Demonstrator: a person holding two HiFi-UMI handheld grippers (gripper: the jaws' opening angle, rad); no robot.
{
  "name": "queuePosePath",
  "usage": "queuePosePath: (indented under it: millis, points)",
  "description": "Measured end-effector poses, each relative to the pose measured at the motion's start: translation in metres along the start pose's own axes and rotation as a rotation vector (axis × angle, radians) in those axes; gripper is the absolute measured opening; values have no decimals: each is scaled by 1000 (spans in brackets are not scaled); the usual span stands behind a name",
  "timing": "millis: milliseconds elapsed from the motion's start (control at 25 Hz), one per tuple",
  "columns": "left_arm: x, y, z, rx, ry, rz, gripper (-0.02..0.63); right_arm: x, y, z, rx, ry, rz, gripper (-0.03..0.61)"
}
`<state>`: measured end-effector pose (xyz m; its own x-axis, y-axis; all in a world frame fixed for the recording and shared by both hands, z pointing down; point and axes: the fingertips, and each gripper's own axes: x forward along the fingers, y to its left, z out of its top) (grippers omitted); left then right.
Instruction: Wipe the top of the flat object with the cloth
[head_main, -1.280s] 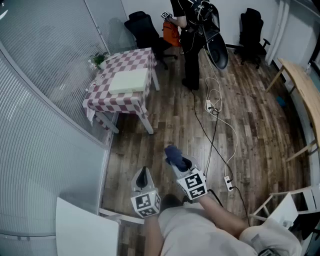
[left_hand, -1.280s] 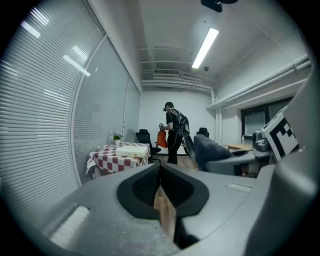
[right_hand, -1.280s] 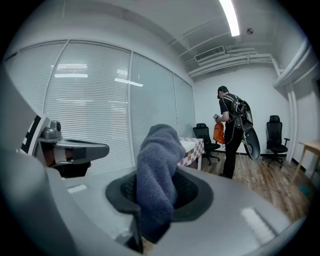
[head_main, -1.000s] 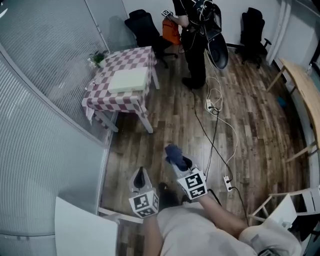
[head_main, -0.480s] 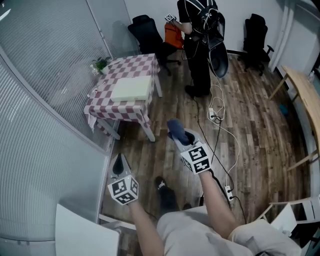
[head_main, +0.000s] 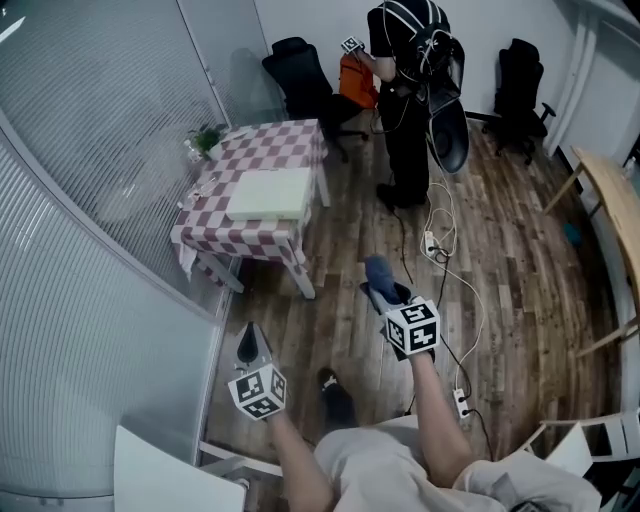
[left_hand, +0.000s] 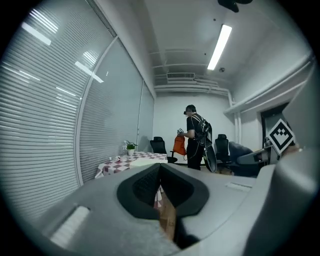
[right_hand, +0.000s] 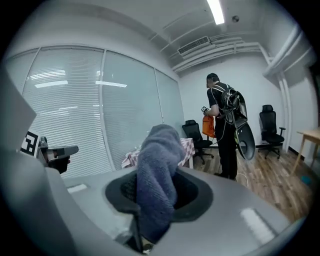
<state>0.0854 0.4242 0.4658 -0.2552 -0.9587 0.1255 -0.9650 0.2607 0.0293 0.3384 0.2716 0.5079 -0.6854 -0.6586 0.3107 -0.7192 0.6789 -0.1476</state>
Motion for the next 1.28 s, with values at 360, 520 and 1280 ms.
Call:
queuePosePath:
  millis: [360, 520, 1280]
  points:
    - [85, 17, 44, -13, -24, 7, 8, 64, 0, 80, -18, -103, -22, 114]
    - [115, 26, 56, -9, -13, -23, 8, 94, 8, 99, -29, -115, -7, 114]
    - [269, 74, 62, -53, -33, -232, 8, 244, 22, 122, -4, -95, -50, 114]
